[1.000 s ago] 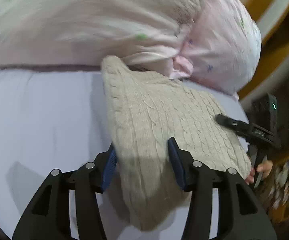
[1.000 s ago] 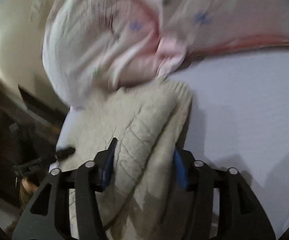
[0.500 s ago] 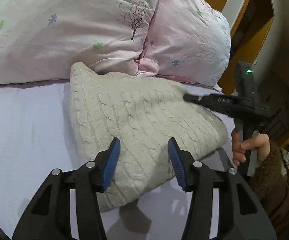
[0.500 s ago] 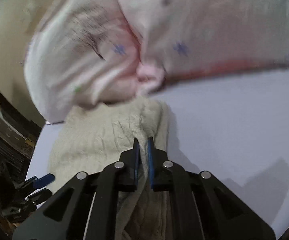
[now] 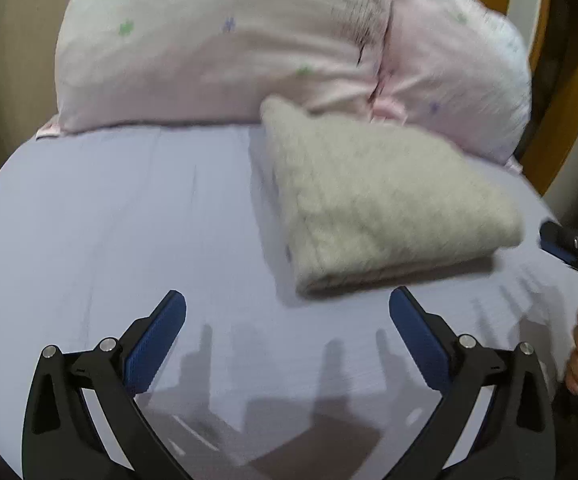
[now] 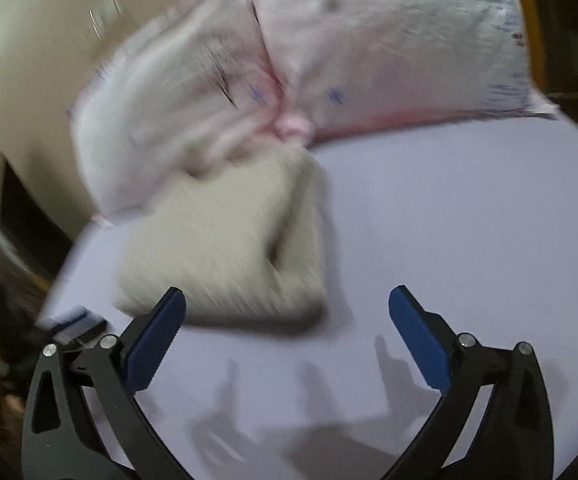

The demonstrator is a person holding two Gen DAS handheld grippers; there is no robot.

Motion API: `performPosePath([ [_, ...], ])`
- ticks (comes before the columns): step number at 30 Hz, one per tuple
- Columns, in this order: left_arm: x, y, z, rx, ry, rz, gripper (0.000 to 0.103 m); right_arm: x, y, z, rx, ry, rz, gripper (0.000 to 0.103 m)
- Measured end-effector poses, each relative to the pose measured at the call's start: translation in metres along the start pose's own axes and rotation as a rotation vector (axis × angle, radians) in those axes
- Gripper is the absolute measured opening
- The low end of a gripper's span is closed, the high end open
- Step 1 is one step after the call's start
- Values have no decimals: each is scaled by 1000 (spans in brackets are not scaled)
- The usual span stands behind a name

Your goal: Fold small clothes

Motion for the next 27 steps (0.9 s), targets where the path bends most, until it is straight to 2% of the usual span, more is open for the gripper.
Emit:
performPosePath([
  [4, -17, -5, -5, -16, 29, 50, 102, -19, -19, 27, 88, -61, 64, 101],
  [7, -26, -10, -10, -42, 39, 77, 102, -26, -30, 39, 111, -63, 90, 101],
  [12, -29, -13, -17, -104, 74, 93, 102, -40, -42, 56, 212, -163, 138, 101],
  [27, -27, -14, -19, -112, 78, 95, 102, -42, -42, 54, 209, -162, 139, 101],
])
Point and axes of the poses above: each gripper's, at about its wrist camera, not at the fingertips, and x roughly against the way its jaws point, z to its left, y to its top, the point moved 1 cm from there along -x, roughly the way its jaws point, and after that the axes turned 11 degrees about -z, right-handed, at the moved point
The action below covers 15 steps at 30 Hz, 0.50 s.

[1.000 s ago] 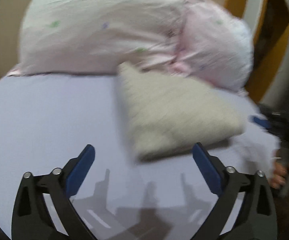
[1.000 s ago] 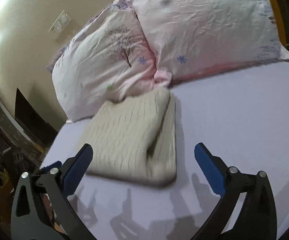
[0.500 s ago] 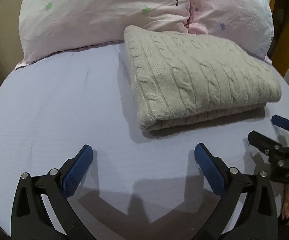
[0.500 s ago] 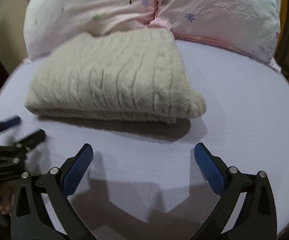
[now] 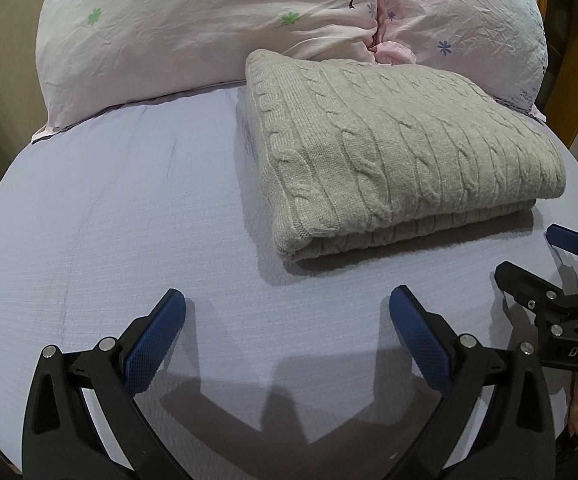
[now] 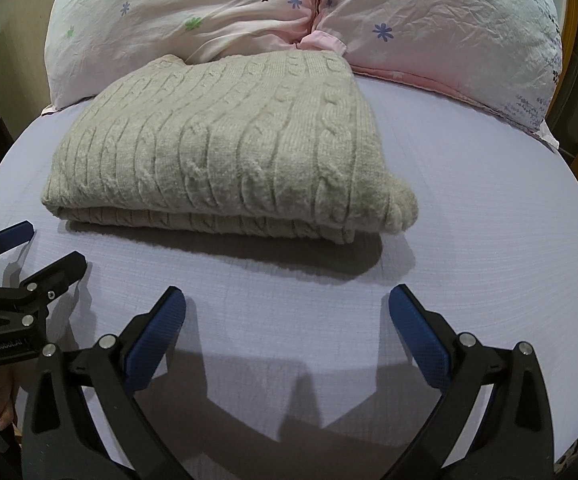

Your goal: Fold small clothes

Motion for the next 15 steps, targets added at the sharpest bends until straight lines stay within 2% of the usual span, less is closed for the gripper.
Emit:
performPosePath([
  [15, 0, 0, 0, 1, 1, 0, 102, 0, 0, 0, 0, -1, 0, 101],
])
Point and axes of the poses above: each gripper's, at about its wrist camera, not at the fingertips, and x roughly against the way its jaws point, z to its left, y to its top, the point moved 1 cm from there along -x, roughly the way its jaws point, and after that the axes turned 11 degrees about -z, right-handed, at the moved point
